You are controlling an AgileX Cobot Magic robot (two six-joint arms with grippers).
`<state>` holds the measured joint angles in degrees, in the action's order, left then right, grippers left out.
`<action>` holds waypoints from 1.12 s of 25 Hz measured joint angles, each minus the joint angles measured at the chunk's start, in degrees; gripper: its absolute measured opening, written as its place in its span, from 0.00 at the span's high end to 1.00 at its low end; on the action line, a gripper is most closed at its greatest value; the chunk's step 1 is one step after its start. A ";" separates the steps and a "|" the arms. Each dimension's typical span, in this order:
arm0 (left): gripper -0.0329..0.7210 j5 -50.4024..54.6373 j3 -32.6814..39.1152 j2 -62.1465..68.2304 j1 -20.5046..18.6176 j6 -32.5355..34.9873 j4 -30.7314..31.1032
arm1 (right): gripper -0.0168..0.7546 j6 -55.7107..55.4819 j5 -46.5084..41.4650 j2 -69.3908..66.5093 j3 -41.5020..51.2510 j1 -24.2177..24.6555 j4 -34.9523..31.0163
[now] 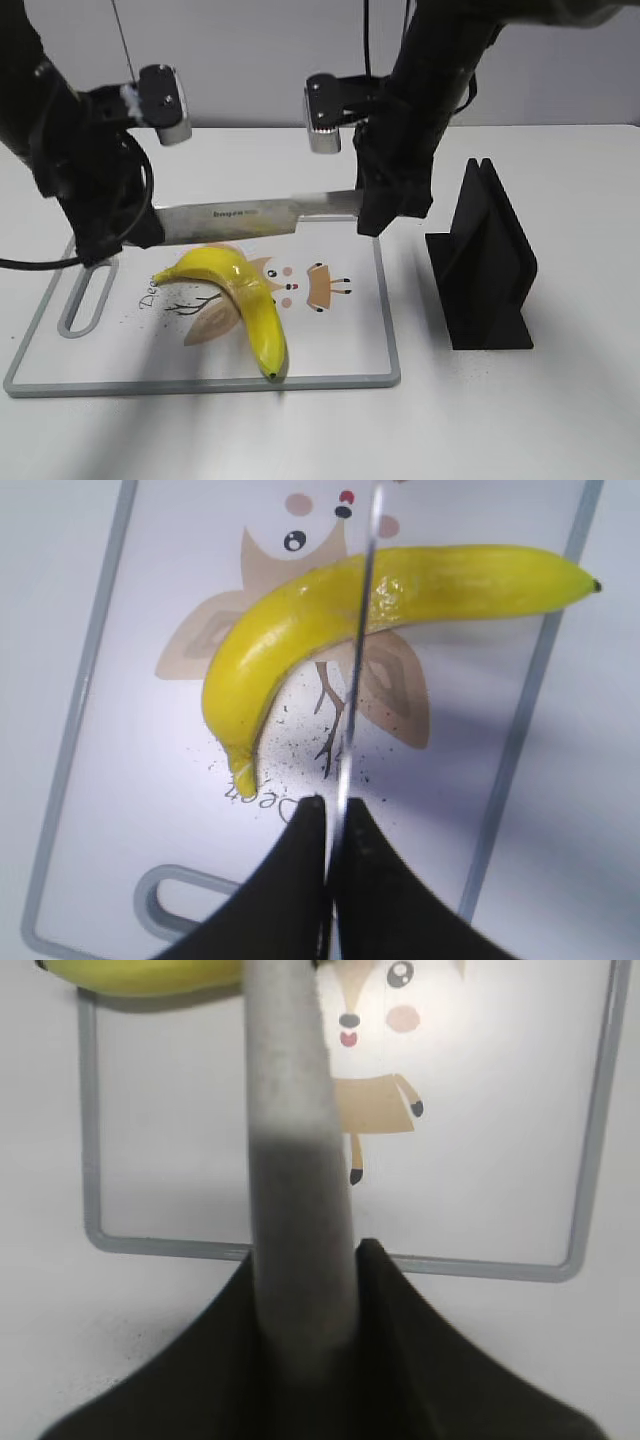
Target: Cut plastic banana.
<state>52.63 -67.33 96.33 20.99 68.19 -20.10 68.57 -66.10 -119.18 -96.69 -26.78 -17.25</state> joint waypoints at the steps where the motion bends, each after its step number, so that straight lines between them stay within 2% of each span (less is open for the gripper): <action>1: 0.95 1.67 -1.14 -1.18 0.00 0.00 0.17 | 0.75 -0.05 -0.56 1.49 0.00 0.00 -0.20; 6: 0.95 7.12 -5.29 -4.90 0.00 -0.02 0.47 | 0.76 -0.12 -1.30 6.85 0.00 -0.01 -0.84; 12: 0.95 7.89 -5.75 -5.27 0.00 -0.15 0.47 | 0.76 -0.18 -1.43 7.54 0.05 -0.01 -1.08; 14: 0.92 7.83 -5.75 -5.27 0.00 -0.20 0.47 | 0.76 -0.18 -1.43 7.54 0.16 -0.01 -1.08; 16: 0.82 7.48 -5.82 -5.27 0.00 -0.34 0.47 | 0.76 -0.24 -1.43 7.54 0.16 -0.01 -1.08; 18: 0.64 6.81 -5.82 -5.27 0.00 -0.42 0.49 | 0.76 -0.42 -1.43 7.54 0.16 -0.01 -1.08; 21: 0.26 5.38 -5.82 -5.27 0.00 -0.56 0.49 | 0.77 -1.07 -0.86 7.54 0.16 -0.01 -0.44; 23: 0.10 3.72 -5.82 -5.33 0.00 -0.60 0.49 | 0.77 -1.36 -0.72 7.54 0.16 -0.01 0.64; 26: 0.05 1.79 -6.43 -5.45 0.00 -0.96 0.49 | 0.77 -1.52 -0.39 7.54 0.16 0.05 1.76; 28: 0.05 1.79 -7.81 -5.45 0.00 -4.16 0.58 | 0.77 -3.37 -0.20 7.54 0.16 0.05 1.90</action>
<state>54.42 -75.14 90.88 20.99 64.03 -19.51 65.20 -66.30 -111.64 -96.53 -26.73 -15.35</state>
